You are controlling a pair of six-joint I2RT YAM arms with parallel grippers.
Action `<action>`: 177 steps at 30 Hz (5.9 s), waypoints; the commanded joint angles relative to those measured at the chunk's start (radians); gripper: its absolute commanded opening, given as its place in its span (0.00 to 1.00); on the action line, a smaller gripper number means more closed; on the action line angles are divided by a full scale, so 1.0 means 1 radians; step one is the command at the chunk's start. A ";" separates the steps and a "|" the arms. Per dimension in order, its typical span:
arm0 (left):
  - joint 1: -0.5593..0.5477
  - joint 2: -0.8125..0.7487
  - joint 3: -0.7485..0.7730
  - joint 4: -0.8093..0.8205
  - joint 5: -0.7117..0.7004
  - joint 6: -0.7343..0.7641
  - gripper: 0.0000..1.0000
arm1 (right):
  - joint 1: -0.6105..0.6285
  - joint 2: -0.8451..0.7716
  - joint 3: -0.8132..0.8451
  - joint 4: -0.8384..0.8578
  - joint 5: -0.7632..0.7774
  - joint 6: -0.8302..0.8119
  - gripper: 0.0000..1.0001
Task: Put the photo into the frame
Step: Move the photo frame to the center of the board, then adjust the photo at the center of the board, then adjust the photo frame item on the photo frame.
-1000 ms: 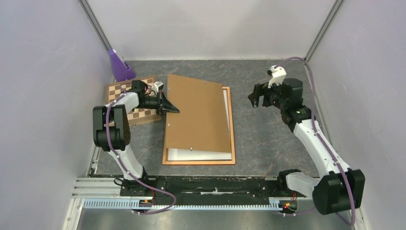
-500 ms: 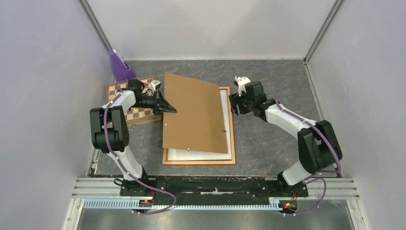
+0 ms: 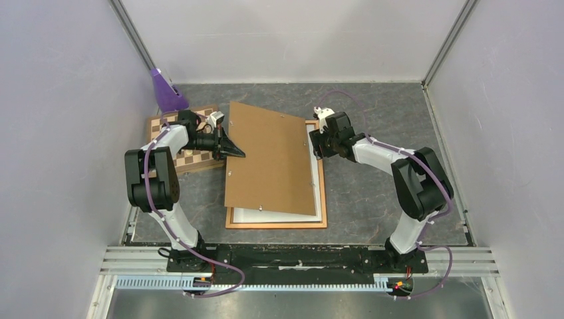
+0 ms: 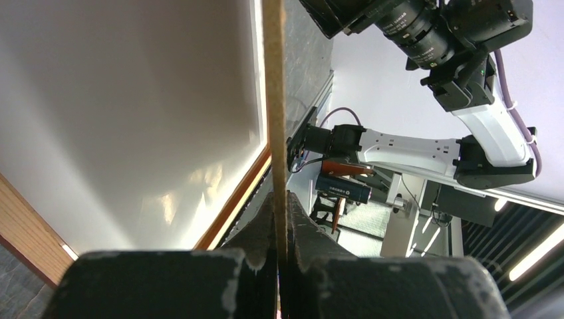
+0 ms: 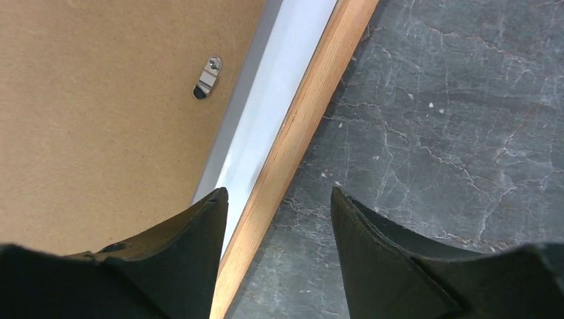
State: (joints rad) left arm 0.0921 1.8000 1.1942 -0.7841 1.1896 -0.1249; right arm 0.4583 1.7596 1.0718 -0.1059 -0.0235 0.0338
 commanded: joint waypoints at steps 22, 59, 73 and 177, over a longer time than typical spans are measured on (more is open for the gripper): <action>0.043 -0.109 0.041 -0.013 0.197 0.057 0.02 | -0.022 0.098 0.058 0.024 0.048 -0.003 0.37; 0.172 -0.144 0.093 -0.069 0.437 0.112 0.02 | -0.130 -0.384 -0.289 0.057 -0.143 -0.457 0.71; 0.309 -0.188 0.111 -0.084 0.457 0.113 0.02 | -0.041 -0.482 -0.539 0.134 -0.235 -0.571 0.68; 0.146 -0.124 0.062 -0.102 0.390 0.191 0.02 | -0.143 -0.613 -0.295 0.021 0.118 -0.443 0.82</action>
State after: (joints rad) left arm 0.3077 1.6596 1.2568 -0.8719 1.4506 -0.0013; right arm 0.3935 1.1664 0.7158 -0.0887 0.0517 -0.4629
